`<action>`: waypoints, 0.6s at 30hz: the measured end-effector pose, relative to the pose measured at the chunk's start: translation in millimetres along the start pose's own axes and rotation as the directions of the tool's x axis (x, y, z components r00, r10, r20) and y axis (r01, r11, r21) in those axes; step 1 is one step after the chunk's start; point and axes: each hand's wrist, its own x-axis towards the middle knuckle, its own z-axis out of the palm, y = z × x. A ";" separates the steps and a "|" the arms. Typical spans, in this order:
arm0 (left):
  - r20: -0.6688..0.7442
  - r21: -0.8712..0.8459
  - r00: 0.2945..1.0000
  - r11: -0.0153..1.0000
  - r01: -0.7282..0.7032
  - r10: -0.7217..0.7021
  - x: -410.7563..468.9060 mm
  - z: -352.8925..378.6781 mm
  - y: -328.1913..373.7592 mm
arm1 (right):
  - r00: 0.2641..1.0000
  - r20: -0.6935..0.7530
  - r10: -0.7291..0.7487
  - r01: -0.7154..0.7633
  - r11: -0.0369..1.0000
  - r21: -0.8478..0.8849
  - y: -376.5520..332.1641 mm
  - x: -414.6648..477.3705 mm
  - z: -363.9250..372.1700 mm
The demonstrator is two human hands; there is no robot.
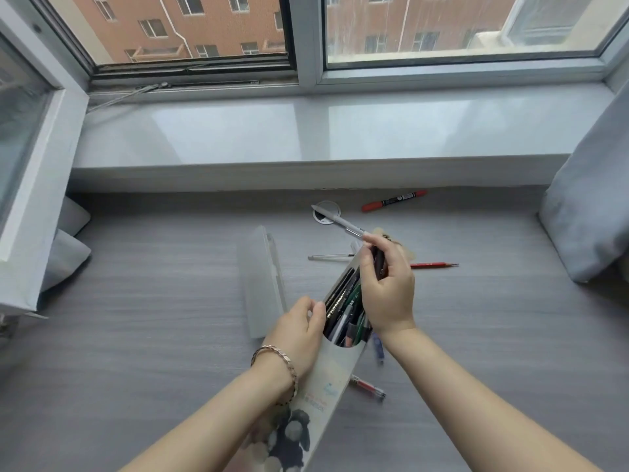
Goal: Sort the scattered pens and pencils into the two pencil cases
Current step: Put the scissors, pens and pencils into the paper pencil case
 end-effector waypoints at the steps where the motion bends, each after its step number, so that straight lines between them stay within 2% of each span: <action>1: -0.002 0.003 1.000 1.000 -0.001 0.001 0.2 0.3 0.6 | 0.999 -0.031 -0.034 0.032 0.998 -0.056 2.8 -0.7 -0.6; 2: -0.010 -0.001 1.000 1.000 -0.003 0.003 0.7 -0.3 1.4 | 0.997 -0.072 -0.023 0.018 0.997 -0.072 4.5 0.4 -1.3; 4: -0.029 -0.012 0.999 1.000 -0.013 0.013 2.2 -1.5 3.9 | 0.980 -0.166 0.106 -0.111 0.994 -0.017 4.3 6.0 -4.0; 7: -0.030 0.002 0.999 0.999 -0.040 0.040 2.9 -1.8 7.9 | 0.945 -0.221 0.242 -0.233 0.970 0.069 1.5 11.1 -3.3; 14: -0.049 -0.009 0.998 0.999 -0.035 0.034 1.9 2.2 9.3 | 0.907 -0.248 0.341 -0.332 0.940 0.077 -5.8 2.9 3.8; 18: -0.078 -0.037 0.997 0.999 -0.024 0.021 2.0 2.5 12.0 | 0.950 -0.150 0.275 -0.279 0.960 -0.005 -0.8 -9.0 1.7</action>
